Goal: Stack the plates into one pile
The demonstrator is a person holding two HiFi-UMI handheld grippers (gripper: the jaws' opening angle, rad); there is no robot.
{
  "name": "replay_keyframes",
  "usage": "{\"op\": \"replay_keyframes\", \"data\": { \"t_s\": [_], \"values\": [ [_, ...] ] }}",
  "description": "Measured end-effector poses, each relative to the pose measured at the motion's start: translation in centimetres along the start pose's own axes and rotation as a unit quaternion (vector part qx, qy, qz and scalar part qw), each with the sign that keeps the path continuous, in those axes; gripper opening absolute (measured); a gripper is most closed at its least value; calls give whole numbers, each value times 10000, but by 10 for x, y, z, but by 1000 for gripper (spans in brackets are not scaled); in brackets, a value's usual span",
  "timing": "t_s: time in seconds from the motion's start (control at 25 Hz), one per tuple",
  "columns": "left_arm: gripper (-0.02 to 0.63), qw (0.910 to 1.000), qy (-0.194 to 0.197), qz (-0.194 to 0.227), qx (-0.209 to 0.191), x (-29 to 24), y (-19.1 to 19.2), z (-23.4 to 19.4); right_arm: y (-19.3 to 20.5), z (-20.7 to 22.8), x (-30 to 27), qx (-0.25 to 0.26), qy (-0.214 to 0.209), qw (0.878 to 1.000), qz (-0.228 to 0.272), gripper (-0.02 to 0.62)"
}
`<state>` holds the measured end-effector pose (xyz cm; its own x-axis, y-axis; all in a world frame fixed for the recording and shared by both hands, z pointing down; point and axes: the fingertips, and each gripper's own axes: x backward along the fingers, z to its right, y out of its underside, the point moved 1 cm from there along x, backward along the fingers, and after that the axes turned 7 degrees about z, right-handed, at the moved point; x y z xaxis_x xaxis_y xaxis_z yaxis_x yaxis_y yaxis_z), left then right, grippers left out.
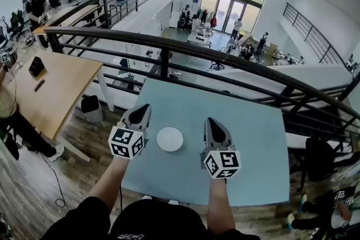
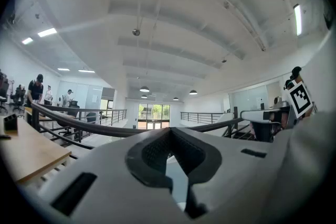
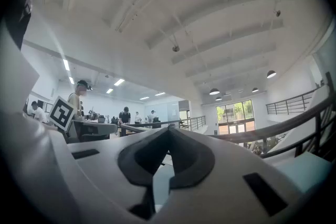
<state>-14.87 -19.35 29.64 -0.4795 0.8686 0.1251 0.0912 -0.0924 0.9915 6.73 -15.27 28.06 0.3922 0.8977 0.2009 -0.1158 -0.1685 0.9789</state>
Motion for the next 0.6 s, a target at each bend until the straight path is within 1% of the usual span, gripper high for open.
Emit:
{"op": "replay_keyframes", "data": {
  "t_s": [0.12, 0.28, 0.44, 0.6],
  "values": [
    [8, 9998, 40, 164, -75, -2, -14, -1, -9, 0, 1, 93, 30, 9999, 66, 6],
    [8, 9996, 15, 251, -142, -2, -22, 1, -11, 0, 5, 105, 91, 9999, 70, 6],
    [8, 9991, -88, 296, -305, 7, -18, -8, 0, -8, 5, 140, 100, 9998, -24, 7],
    [8, 9987, -137, 249, -429, 13, -10, -14, 8, -13, 4, 127, 106, 9998, -70, 8]
  ]
}}
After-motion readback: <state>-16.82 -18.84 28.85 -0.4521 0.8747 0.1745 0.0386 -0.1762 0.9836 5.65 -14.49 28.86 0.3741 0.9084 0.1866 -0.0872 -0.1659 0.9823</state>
